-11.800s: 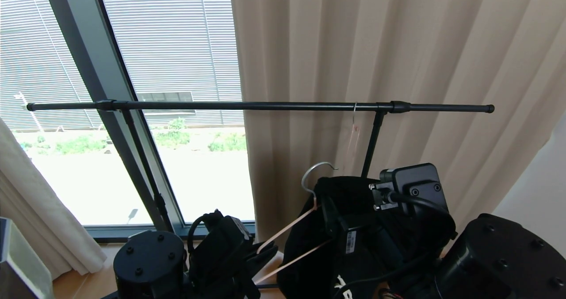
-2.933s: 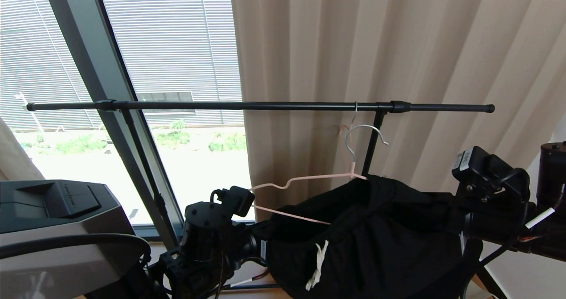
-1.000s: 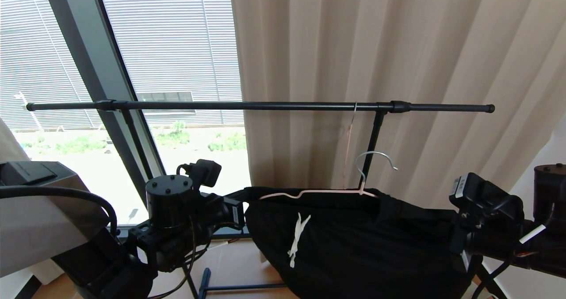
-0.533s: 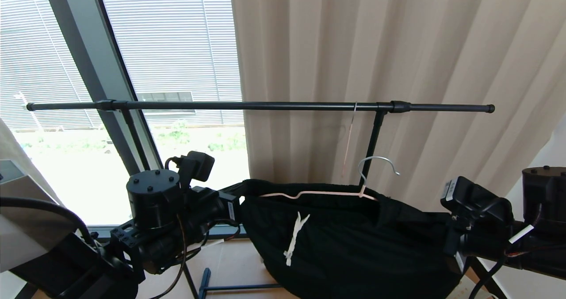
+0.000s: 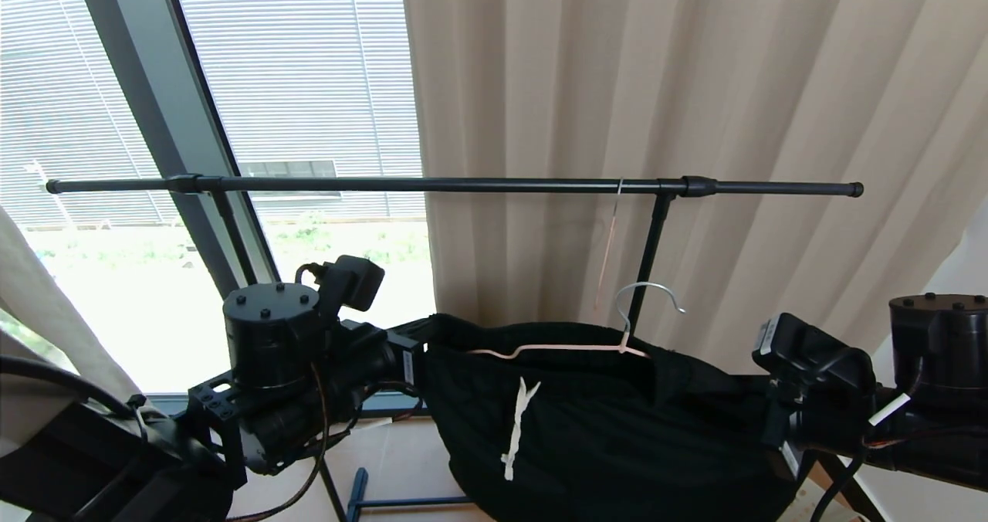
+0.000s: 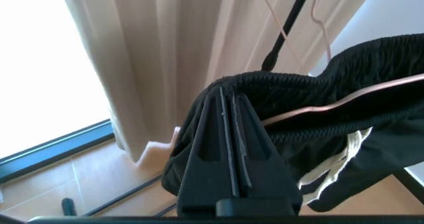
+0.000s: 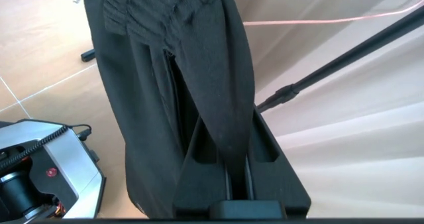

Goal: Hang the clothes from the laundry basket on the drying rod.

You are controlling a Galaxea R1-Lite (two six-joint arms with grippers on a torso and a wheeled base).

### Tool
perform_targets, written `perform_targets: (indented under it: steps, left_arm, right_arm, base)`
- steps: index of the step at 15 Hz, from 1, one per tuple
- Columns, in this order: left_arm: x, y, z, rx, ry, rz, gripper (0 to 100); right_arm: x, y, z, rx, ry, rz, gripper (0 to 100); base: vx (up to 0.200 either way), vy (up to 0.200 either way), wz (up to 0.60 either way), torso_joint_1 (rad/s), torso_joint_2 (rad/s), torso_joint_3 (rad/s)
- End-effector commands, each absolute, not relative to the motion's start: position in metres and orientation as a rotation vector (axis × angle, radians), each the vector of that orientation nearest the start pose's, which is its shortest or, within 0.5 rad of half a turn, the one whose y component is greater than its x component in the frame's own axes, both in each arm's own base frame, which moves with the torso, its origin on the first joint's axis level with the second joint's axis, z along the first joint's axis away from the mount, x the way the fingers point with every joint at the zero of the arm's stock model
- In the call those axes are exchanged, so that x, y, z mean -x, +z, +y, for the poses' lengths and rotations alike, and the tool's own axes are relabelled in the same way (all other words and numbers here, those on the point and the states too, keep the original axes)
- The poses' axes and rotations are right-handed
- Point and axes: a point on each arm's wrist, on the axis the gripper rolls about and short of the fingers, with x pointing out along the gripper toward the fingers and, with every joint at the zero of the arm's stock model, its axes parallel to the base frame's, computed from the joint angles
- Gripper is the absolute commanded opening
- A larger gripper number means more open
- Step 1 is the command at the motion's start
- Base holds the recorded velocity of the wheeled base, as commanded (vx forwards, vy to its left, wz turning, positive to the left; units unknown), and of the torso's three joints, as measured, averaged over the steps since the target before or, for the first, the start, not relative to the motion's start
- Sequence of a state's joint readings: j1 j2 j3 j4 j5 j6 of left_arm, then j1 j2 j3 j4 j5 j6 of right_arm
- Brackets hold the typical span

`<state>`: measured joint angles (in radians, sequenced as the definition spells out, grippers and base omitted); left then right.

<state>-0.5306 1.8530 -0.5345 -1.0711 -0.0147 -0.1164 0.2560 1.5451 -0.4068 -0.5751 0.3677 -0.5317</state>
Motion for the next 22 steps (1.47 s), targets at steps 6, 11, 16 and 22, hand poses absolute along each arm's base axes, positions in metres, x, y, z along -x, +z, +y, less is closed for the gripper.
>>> perform_targets:
  steps: [6,11,16,22]
  left_arm:
    - [-0.265,0.180,-0.167,-0.070,-0.561,0.334,0]
    - [-0.252,0.187,-0.188,-0.105,-0.630,0.376,0]
    - [-0.238,0.177,-0.201,-0.133,-0.687,0.421,0]
    - [-0.230,0.173,-0.206,-0.148,-0.703,0.433,0]
  right_arm:
    - [-0.209,0.118,0.063,0.479,0.716,0.409,0]
    - [-0.212,0.108,0.072,0.536,0.651,0.471,0]
    - [-0.217,0.109,0.080,0.532,0.653,0.438,0]
    - [-0.217,0.121,0.096,0.330,0.646,0.367,0]
  base:
    - [0.000,0.000,0.00,0.000,0.00,0.000]
    - [0.000,0.000,0.00,0.000,0.00,0.000]
    - [0.000,0.000,0.00,0.000,0.00,0.000]
    - [0.000,0.000,0.00,0.000,0.00,0.000]
